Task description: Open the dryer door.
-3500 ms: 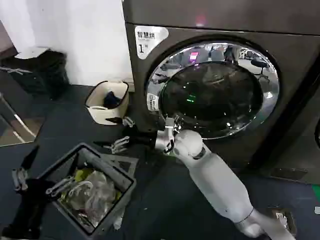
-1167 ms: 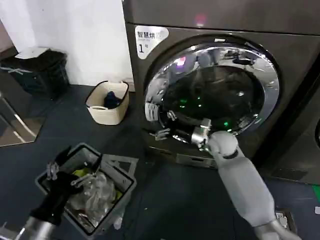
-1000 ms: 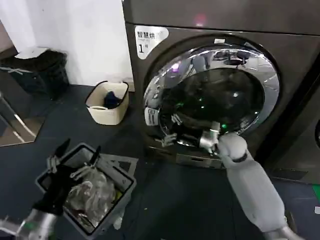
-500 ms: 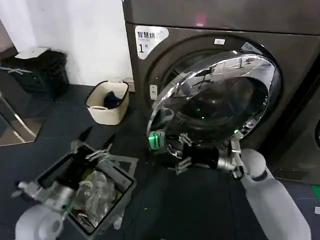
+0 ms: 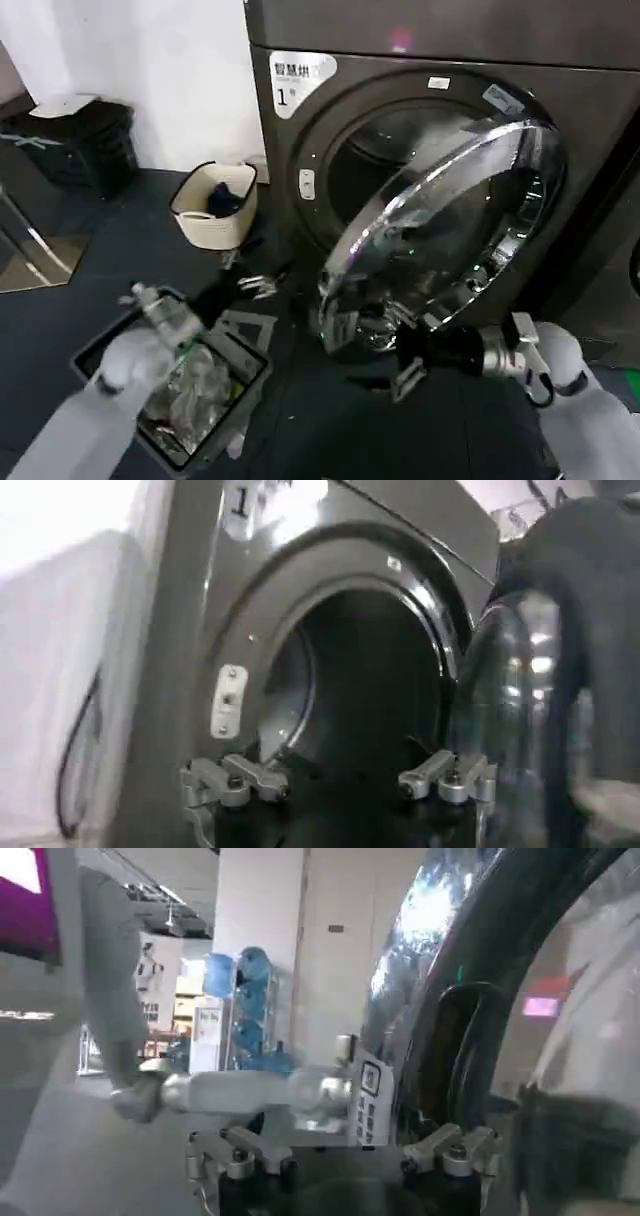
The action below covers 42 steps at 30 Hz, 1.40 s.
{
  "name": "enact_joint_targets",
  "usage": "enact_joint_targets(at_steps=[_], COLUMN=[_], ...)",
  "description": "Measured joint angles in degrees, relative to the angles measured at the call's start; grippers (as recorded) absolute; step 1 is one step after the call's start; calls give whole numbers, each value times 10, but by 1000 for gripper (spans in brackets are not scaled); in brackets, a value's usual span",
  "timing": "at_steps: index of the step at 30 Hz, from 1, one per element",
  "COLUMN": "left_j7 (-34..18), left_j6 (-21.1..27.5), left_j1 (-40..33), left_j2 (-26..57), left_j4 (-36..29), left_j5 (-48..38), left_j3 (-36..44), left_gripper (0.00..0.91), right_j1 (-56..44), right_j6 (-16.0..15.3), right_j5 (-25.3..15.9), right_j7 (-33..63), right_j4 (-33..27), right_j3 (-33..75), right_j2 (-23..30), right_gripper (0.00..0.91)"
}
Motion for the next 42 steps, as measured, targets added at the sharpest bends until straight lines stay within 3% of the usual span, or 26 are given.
enact_joint_targets(at_steps=[11, 19, 28, 35, 40, 42], left_j7=[35, 53, 69, 78, 76, 73], left_j6=[-2, -1, -5, -4, -4, -4], left_j1=[-115, -167, -211, -224, -234, -239], left_j2=[-19, -24, -42, -61, -72, -77], left_j4=[65, 68, 69, 53, 41, 38], left_j5=[-12, -16, -17, -12, -5, 3], left_j3=[125, 199, 273, 313, 338, 350], left_gripper=[907, 907, 907, 907, 907, 907], right_j1=[-43, -70, -129, -167, -186, -196], right_j6=[1, 14, 16, 15, -23, -19], right_j5=[17, 24, 52, 47, 41, 43], right_j7=[-13, -50, -56, -35, 25, 49], right_j4=[-4, -57, -120, -118, -124, -125], right_j3=[70, 141, 307, 460, 565, 603], right_j2=[-16, -16, 11, 55, 89, 99], right_gripper=[907, 907, 907, 907, 907, 907])
